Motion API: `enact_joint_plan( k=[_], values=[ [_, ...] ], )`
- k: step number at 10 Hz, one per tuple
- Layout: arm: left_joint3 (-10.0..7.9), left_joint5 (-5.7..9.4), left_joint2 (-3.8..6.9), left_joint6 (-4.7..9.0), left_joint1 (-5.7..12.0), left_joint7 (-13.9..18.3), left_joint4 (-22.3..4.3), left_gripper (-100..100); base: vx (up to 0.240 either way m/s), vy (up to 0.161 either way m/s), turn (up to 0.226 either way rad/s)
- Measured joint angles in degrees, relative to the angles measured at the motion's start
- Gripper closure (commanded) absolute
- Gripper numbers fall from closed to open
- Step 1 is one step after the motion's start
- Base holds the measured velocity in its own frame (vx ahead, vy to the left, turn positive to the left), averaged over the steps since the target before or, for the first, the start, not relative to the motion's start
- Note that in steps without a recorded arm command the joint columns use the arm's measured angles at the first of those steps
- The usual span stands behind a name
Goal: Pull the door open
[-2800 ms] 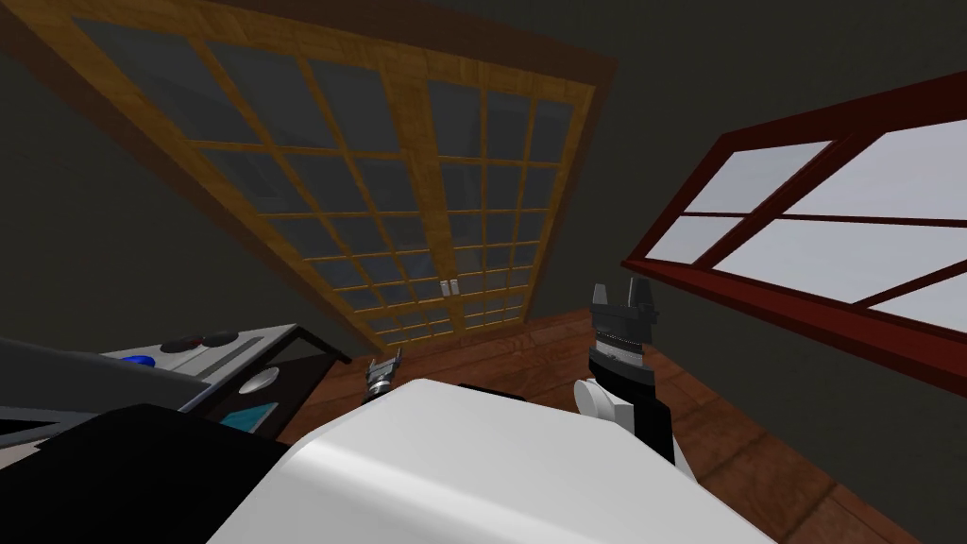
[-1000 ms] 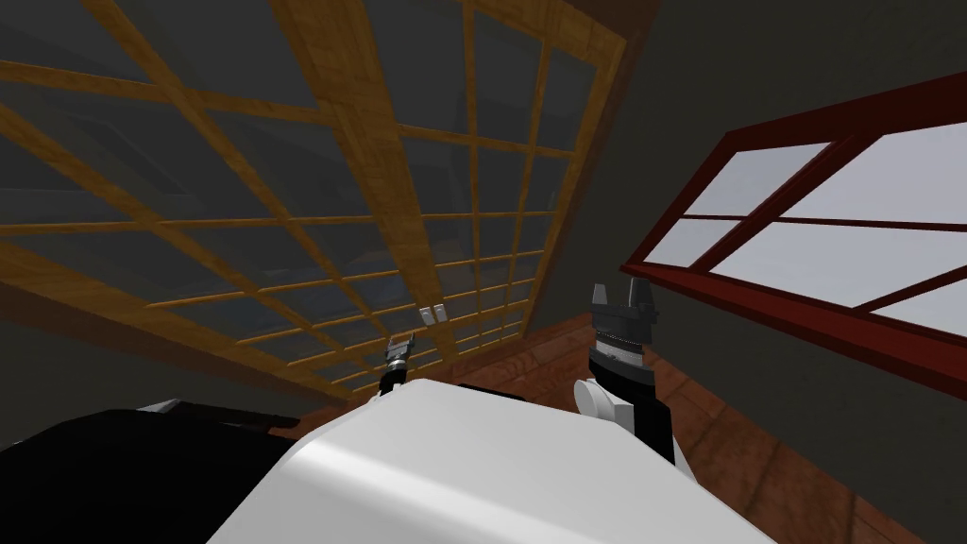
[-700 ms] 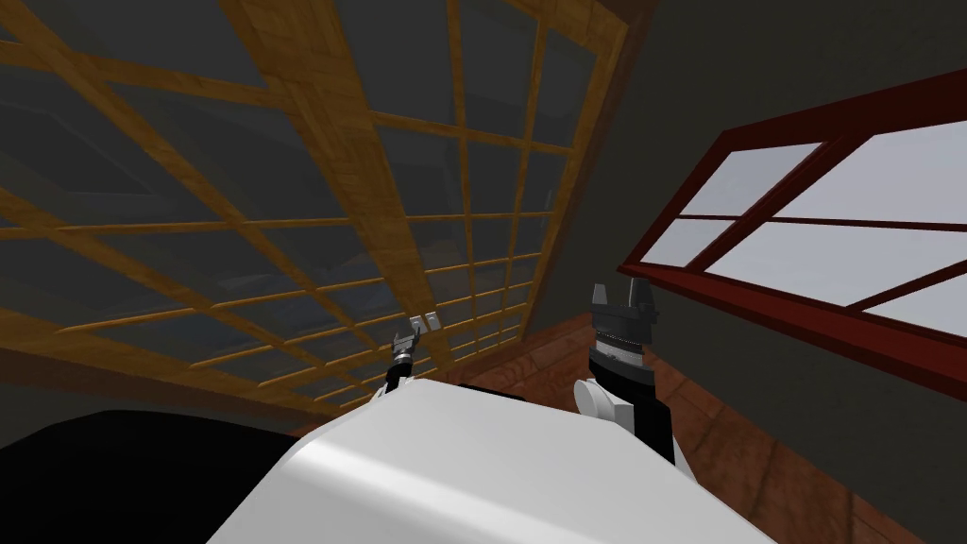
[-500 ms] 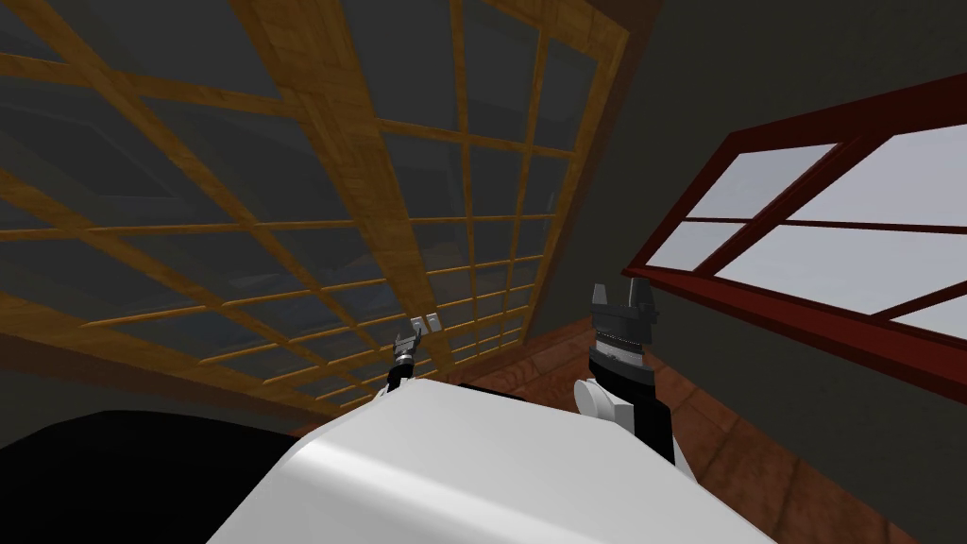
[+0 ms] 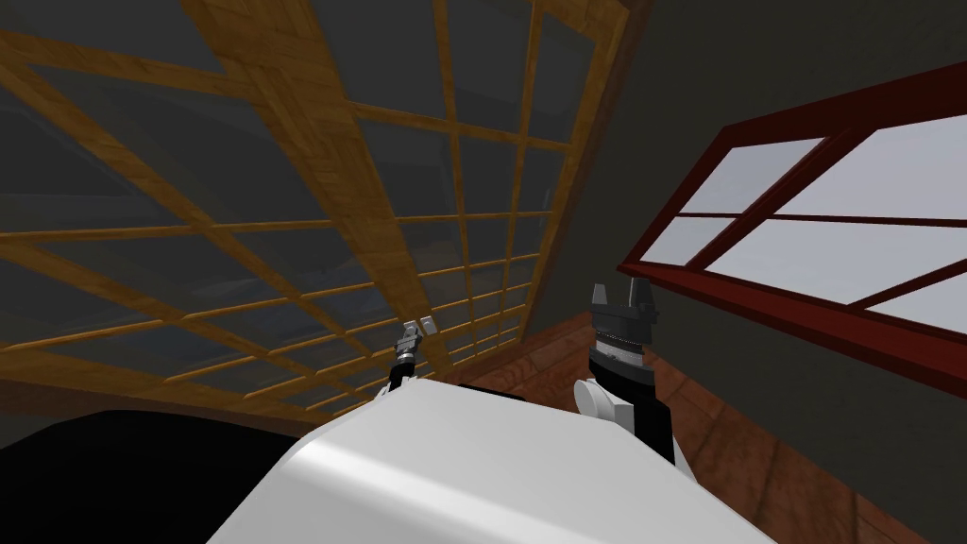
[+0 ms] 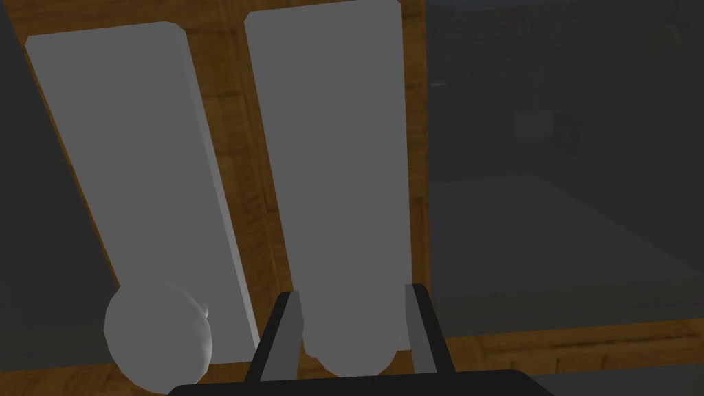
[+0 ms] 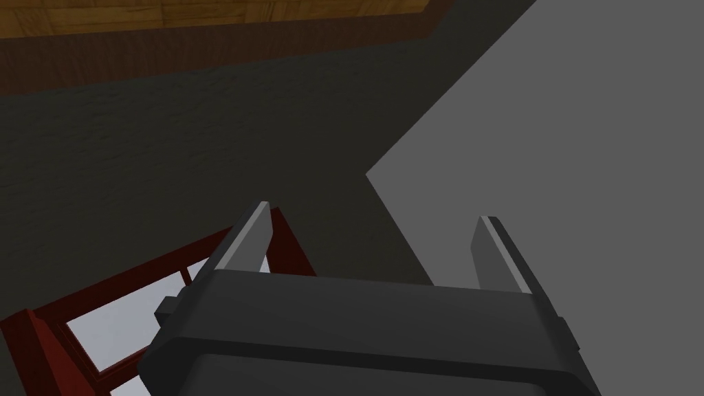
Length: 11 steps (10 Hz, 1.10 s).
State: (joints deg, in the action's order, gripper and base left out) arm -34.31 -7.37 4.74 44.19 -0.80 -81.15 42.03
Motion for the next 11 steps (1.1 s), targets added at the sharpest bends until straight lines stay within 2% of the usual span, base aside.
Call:
enact_joint_plan(
  k=[3, 4, 5, 6, 7, 8, 9, 10, 11],
  values=[
    [0.01, -0.01, -0.02, -0.01, 0.01, 0.0, 0.0, 100, -0.039, 0.001, 0.018],
    [-0.17, 0.38, 0.69, 1.22, 0.94, 0.2, -2.2, 100, -0.153, -0.012, 0.019],
    [0.06, 0.40, 0.23, 1.02, -0.07, 0.8, -0.8, 100, -0.114, -0.037, 0.023],
    [0.14, 0.49, 0.21, 0.79, -0.73, 1.3, -0.5, 100, -0.096, -0.012, 0.050],
    [0.37, 0.46, -0.33, 0.07, -2.39, 2.0, 1.2, 100, -0.077, 0.007, 0.041],
    [0.14, 0.62, -0.10, 0.17, -2.07, 2.0, 0.0, 100, -0.149, 0.002, 0.004],
    [0.09, 1.06, 0.79, 0.83, -1.48, 2.8, -1.9, 100, -0.140, -0.029, -0.003],
    [0.16, 1.22, 0.74, 0.47, -1.96, 3.5, -1.3, 100, -0.071, -0.026, 0.036],
    [0.21, 1.22, 0.04, 0.02, -2.74, 3.6, -0.2, 100, -0.050, -0.006, 0.024]
  ],
)
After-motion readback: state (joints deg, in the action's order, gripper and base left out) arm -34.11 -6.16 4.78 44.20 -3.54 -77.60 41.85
